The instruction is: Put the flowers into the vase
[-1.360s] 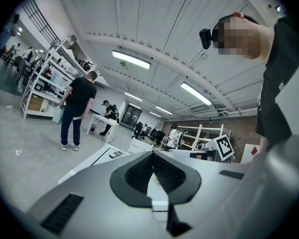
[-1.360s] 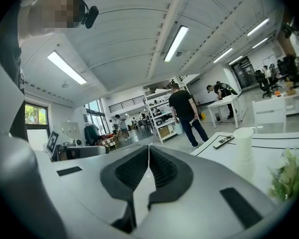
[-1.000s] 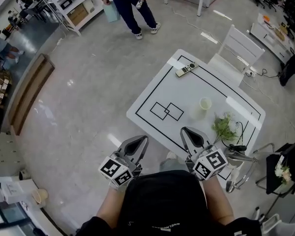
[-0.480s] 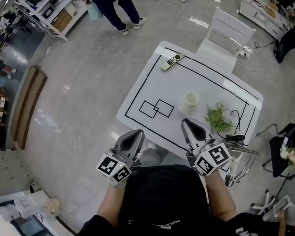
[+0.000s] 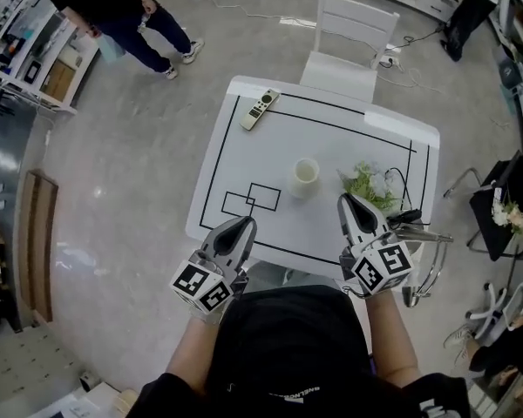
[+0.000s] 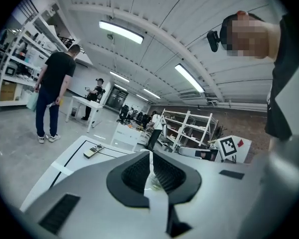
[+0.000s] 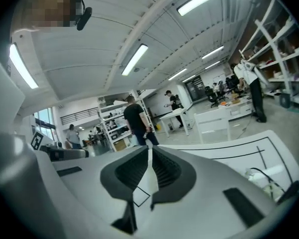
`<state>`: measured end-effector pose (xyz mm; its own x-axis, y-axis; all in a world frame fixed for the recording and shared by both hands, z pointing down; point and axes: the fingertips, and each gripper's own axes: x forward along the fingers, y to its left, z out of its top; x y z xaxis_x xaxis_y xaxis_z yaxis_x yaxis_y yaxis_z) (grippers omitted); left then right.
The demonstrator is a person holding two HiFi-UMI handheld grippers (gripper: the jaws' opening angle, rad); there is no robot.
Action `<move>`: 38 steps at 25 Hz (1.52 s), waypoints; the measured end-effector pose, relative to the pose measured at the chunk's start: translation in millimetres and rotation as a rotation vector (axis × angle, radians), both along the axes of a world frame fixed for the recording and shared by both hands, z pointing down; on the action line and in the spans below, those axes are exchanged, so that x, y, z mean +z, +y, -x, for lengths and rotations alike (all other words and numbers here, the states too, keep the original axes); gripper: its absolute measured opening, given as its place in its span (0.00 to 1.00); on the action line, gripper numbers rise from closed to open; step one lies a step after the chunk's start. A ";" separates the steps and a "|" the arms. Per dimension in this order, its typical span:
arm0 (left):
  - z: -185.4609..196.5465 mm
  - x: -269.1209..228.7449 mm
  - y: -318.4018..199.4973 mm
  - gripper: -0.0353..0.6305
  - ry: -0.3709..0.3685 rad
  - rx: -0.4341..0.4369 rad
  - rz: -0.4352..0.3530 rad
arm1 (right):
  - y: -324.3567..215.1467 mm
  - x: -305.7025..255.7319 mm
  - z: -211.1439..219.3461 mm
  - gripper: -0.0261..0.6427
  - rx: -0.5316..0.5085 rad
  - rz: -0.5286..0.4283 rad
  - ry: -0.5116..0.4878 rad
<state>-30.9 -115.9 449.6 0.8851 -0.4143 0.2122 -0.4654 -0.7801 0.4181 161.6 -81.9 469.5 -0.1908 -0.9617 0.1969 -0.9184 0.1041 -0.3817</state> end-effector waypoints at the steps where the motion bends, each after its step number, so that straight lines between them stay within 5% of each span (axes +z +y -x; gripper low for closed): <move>1: -5.7 1.6 -2.5 0.06 -0.001 0.025 0.001 | 1.7 5.2 -10.9 0.06 0.045 0.017 0.003; 9: -40.1 11.9 -17.5 0.07 -0.017 0.128 -0.012 | 23.1 48.8 -86.3 0.11 0.325 0.197 0.051; 18: -62.0 32.3 -26.6 0.27 -0.069 0.191 0.012 | 31.8 101.2 -114.2 0.46 0.427 0.373 0.070; 25: -86.3 49.6 -28.8 0.41 -0.122 0.275 0.006 | 23.5 133.1 -127.9 0.52 0.419 0.483 0.084; 38: -113.2 66.3 -44.8 0.42 -0.138 0.290 0.047 | -8.7 206.0 -141.1 0.54 0.311 0.727 0.112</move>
